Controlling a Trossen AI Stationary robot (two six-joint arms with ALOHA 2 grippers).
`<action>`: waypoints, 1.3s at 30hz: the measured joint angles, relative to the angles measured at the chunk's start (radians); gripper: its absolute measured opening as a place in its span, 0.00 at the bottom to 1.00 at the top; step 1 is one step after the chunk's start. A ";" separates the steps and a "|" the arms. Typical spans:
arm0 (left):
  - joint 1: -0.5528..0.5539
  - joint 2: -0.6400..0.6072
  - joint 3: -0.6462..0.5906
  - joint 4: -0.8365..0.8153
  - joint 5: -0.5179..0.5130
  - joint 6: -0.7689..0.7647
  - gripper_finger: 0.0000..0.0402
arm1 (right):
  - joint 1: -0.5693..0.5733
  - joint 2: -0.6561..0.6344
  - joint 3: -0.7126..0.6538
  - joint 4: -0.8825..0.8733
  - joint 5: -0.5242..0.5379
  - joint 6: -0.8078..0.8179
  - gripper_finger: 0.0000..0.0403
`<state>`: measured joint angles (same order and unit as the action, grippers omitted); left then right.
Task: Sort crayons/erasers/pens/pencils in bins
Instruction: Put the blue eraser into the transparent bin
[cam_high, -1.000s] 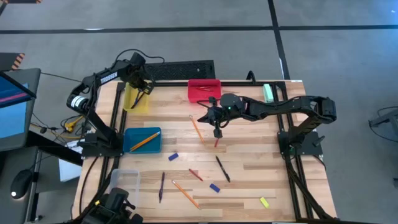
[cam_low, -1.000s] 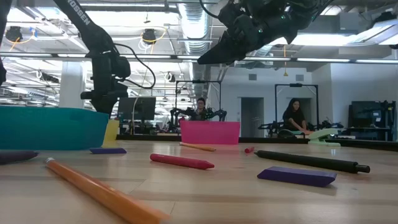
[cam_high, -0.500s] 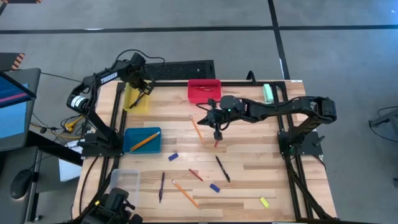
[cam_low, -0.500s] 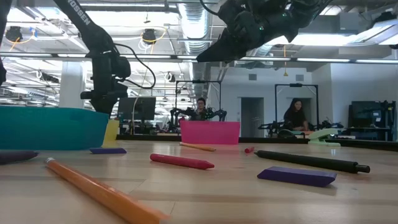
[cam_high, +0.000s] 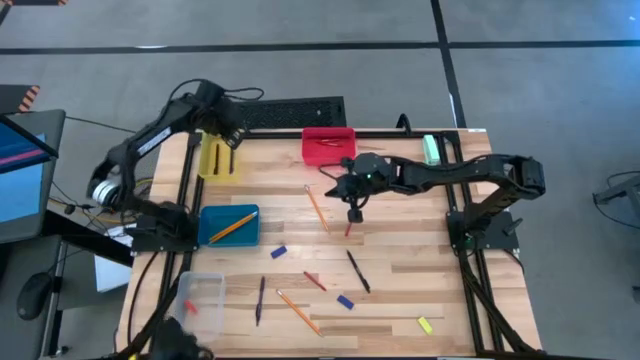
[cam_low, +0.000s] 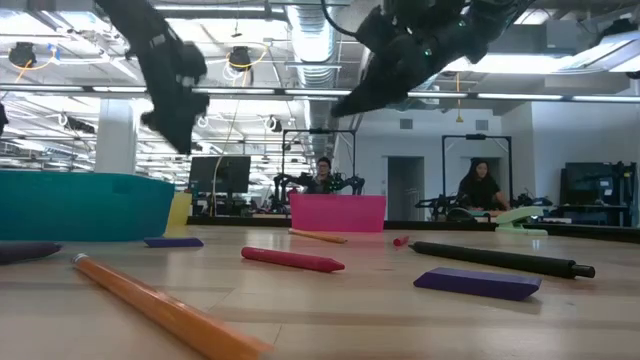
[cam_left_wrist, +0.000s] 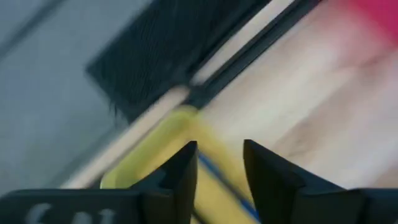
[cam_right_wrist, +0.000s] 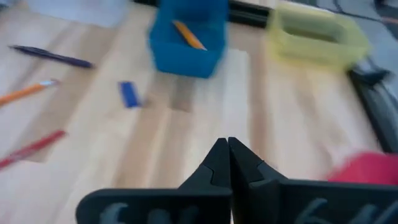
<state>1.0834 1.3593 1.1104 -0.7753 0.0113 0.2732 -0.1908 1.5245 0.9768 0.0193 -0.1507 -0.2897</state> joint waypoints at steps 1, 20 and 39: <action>-0.020 -0.038 -0.002 0.008 0.031 0.014 0.26 | -0.003 -0.008 0.000 -0.016 0.018 0.000 0.01; -0.531 -0.598 -0.673 0.921 0.220 -0.179 0.01 | 0.002 0.065 0.000 0.014 0.144 0.179 0.01; -0.688 -0.619 -0.956 1.396 0.216 -0.260 0.01 | 0.062 0.065 -0.175 0.102 0.231 0.451 0.01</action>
<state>0.3954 0.7406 0.1539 0.6203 0.2272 0.0132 -0.1287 1.5898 0.8018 0.1212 0.0803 0.1612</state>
